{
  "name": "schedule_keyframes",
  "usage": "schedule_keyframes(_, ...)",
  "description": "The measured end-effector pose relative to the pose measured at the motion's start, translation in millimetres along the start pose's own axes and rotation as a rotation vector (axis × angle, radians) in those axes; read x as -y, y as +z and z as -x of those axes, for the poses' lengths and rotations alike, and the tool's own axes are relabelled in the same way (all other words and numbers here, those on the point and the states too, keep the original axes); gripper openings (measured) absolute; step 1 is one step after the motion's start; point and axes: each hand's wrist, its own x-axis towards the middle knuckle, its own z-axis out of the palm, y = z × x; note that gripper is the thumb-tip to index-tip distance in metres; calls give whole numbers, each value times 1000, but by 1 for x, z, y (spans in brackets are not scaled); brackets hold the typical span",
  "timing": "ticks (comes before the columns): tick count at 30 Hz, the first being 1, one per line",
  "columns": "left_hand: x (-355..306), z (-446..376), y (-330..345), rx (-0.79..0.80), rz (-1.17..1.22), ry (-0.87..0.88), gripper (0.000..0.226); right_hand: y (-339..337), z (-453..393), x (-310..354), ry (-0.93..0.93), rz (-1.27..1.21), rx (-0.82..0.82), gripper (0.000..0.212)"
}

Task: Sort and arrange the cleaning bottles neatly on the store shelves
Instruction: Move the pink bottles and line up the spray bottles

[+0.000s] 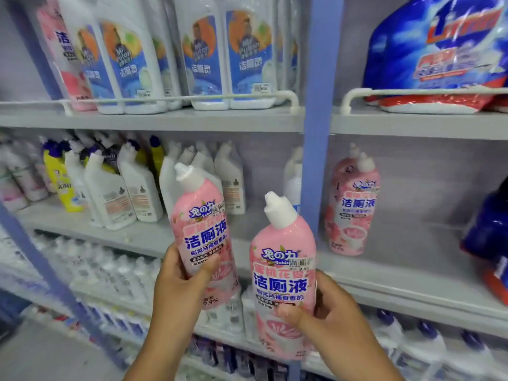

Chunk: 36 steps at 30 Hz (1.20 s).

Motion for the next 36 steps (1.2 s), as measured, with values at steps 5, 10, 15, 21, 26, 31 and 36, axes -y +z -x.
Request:
schedule_keyframes(5, 28, -80, -25, 86, -34, -3, 37, 65, -70, -15, -28, -77, -185, 45)
schedule_keyframes(10, 61, -142, -37, 202, -108, -4, 37, 101, -143, -32, -97, -25, -417, 33)
schedule_keyframes(15, 80, -187, -37, 375, -174, 21, 51, 112, -198, -54, -93, 118, -592, 29)
schedule_keyframes(21, 113, -210, -44, 487, -510, 179, 81, 112, -268, -70, -23, 324, -683, 36)
schedule_keyframes(26, 125, -221, -40, 470, -363, 120, 57, 97, -317, -78, 51, 401, -655, 32)
schedule_keyframes(31, 128, -238, -25, 465, -294, 45, 60, 101, -314, -53, 80, 318, -662, 43)
schedule_keyframes(36, 144, -244, -6, 431, -414, 78, 51, 118, -244, -57, 193, 199, -620, 32)
